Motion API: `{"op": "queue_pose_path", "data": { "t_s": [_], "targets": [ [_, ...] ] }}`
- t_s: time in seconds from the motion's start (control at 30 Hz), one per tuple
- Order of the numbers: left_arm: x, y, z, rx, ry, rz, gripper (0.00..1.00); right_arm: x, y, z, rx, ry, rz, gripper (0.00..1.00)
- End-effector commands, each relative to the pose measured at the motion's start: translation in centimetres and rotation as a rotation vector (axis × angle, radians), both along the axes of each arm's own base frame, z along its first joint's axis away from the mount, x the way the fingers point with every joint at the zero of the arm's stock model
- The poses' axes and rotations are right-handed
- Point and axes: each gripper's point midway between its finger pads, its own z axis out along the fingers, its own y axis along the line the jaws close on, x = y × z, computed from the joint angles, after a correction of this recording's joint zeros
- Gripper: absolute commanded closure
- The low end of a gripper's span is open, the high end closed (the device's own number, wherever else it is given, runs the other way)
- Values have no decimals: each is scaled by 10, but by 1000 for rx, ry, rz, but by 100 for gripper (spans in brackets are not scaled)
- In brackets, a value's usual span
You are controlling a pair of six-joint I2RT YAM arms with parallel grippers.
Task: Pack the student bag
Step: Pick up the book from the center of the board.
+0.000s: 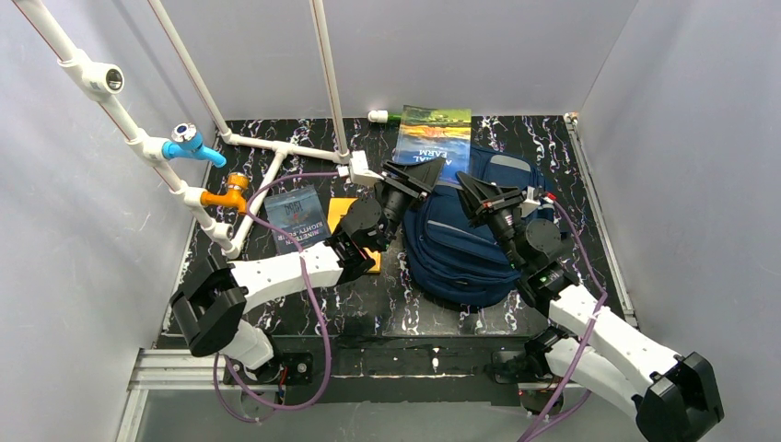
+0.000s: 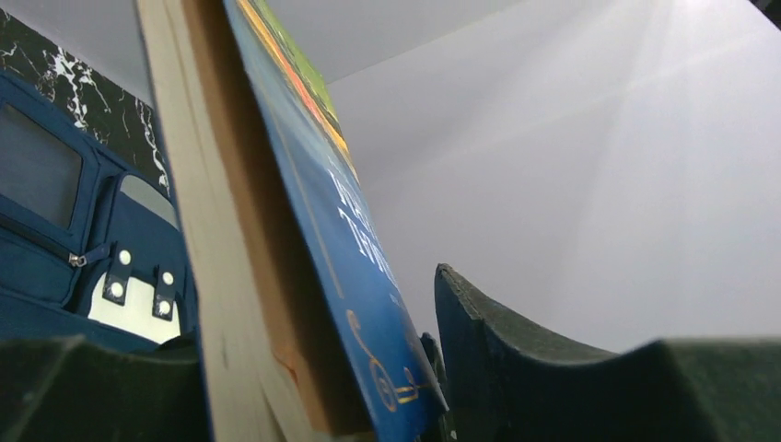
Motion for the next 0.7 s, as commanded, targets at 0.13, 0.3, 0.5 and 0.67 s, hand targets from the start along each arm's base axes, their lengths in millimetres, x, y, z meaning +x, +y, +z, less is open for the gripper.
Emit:
{"op": "queue_pose_path", "data": {
  "t_s": [0.13,0.3,0.5,0.67],
  "targets": [
    [5,19,27,-75,-26,90,93,-18,-18,34,52,-106,-37,99],
    [5,22,12,-57,-5,96,100,-23,-15,25,-41,-130,-32,78],
    [-8,39,16,111,-58,102,100,-32,-28,-25,-616,-35,-70,29],
    [-30,58,-3,299,-49,60,100,-42,-55,-67,-1085,-67,-62,2]
  ]
}}
